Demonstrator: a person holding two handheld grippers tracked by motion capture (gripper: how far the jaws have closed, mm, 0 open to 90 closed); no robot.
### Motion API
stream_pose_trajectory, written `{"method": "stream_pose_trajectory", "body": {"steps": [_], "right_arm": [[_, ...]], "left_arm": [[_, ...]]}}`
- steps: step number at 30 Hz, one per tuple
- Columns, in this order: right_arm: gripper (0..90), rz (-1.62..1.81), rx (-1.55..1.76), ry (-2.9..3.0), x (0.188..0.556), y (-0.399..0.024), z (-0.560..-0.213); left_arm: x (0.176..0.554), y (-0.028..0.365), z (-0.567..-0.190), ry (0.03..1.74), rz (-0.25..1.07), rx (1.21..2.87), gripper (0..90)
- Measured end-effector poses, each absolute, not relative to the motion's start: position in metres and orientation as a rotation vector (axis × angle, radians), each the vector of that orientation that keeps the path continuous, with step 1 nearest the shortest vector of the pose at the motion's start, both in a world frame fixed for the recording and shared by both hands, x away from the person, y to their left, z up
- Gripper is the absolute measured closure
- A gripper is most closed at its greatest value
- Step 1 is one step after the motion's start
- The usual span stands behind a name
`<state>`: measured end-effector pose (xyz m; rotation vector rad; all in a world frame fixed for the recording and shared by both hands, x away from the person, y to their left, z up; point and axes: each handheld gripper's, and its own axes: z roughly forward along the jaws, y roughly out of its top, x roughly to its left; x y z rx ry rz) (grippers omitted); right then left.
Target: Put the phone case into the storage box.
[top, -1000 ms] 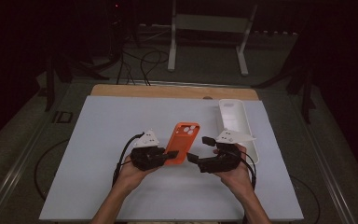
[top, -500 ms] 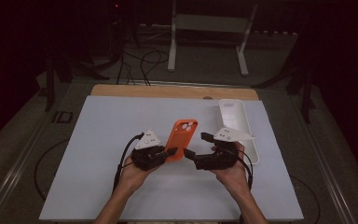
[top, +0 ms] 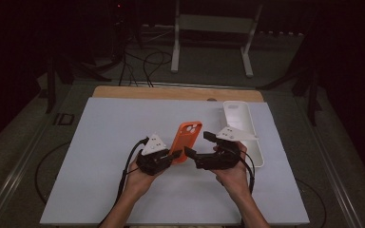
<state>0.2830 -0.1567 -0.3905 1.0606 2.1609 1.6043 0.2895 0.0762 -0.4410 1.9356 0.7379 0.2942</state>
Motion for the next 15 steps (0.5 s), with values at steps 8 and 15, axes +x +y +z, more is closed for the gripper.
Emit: {"method": "stream_pose_trajectory", "body": {"steps": [8,15], "right_arm": [[8.0,1.605,1.093,2.128,0.2837,-0.1531,-0.3883],[8.0,1.621,1.127,2.104,0.2858,-0.1510,-0.3874]], "left_arm": [[0.2874,0.0749,-0.4433,0.765,0.328,1.924,85.4],[0.2858,0.0714,-0.4450,0.775,0.352,1.933,85.3]]}}
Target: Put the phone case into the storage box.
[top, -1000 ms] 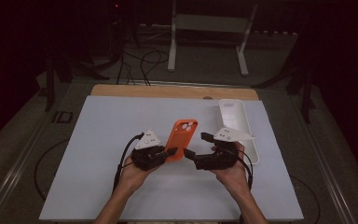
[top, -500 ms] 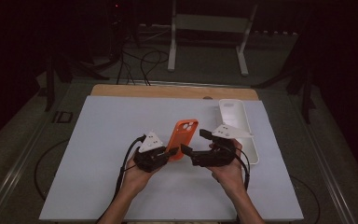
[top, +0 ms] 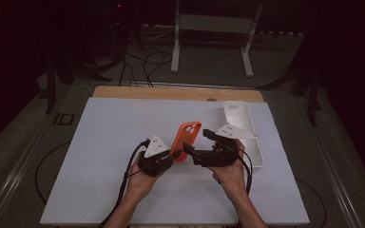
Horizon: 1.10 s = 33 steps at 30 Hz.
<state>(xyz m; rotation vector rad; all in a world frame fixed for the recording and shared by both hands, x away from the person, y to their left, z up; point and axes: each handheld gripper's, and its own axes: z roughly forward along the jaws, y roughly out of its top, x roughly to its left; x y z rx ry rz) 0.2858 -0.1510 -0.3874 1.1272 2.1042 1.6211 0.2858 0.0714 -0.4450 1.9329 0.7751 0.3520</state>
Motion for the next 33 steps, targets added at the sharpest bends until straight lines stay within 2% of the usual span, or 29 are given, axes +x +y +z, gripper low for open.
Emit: {"method": "stream_pose_trajectory", "body": {"steps": [33], "right_arm": [[8.3,1.682,1.306,2.006,0.2952,-0.1477,-0.3879]], "left_arm": [[0.2805,0.0620,-0.4494,0.736,0.393,1.939,85.3]]}}
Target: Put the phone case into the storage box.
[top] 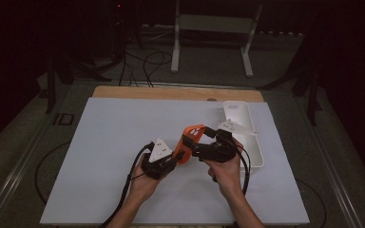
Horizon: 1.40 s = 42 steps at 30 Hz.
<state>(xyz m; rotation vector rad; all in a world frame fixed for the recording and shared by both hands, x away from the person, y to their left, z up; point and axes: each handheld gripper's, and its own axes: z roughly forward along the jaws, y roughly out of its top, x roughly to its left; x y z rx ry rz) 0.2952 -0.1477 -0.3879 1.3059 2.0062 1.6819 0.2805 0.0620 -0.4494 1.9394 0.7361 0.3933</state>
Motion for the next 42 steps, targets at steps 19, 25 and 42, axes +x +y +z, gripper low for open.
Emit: {"method": "stream_pose_trajectory", "body": {"steps": [19,25,42], "right_arm": [[15.1,1.689,1.383,1.943,0.296,-0.148,-0.389],[15.6,1.668,1.397,1.941,0.295,-0.147,-0.390],[15.8,1.661,1.390,1.942,0.294,-0.145,-0.391]], "left_arm": [[0.278,0.050,-0.452,0.693,0.421,2.006,84.9],[0.279,0.050,-0.453,0.688,0.411,2.013,84.6],[0.281,0.051,-0.452,0.764,0.430,2.003,32.1]]}}
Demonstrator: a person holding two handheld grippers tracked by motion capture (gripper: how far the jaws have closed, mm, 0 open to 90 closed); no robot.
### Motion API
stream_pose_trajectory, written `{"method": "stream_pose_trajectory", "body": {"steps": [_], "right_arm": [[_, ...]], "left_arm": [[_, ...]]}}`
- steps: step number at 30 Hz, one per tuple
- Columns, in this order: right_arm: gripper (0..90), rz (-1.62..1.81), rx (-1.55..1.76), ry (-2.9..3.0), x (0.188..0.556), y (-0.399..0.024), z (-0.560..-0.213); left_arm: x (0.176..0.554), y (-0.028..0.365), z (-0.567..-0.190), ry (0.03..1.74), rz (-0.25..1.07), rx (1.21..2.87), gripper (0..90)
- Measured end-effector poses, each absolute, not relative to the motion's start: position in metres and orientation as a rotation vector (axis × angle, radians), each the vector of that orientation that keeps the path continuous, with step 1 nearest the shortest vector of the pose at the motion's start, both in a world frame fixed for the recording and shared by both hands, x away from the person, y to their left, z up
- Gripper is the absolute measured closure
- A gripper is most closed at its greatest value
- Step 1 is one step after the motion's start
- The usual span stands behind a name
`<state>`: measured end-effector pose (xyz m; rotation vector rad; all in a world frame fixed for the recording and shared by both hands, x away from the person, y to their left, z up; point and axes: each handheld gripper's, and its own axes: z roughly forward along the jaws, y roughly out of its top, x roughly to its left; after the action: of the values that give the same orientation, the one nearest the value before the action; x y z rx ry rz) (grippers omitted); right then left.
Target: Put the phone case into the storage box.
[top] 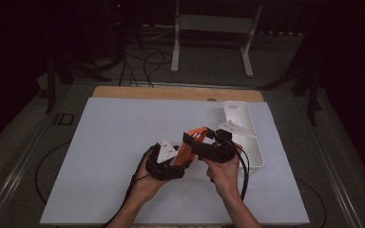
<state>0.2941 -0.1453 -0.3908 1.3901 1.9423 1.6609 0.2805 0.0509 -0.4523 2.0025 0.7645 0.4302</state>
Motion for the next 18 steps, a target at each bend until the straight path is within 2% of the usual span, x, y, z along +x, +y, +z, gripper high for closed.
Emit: {"method": "stream_pose_trajectory", "body": {"steps": [3,7,11,18], "right_arm": [[15.8,1.662,1.393,1.942,0.294,-0.145,-0.391],[15.8,1.661,1.388,1.940,0.294,-0.144,-0.391],[15.8,1.654,1.381,1.940,0.295,-0.144,-0.391],[15.8,1.642,1.379,1.941,0.296,-0.145,-0.390]], "left_arm": [[0.281,0.053,-0.450,0.784,0.422,1.977,18.6],[0.282,0.057,-0.448,0.794,0.414,1.956,8.4],[0.282,0.061,-0.446,0.796,0.418,1.950,4.1],[0.282,0.071,-0.441,0.807,0.436,1.925,3.0]]}}
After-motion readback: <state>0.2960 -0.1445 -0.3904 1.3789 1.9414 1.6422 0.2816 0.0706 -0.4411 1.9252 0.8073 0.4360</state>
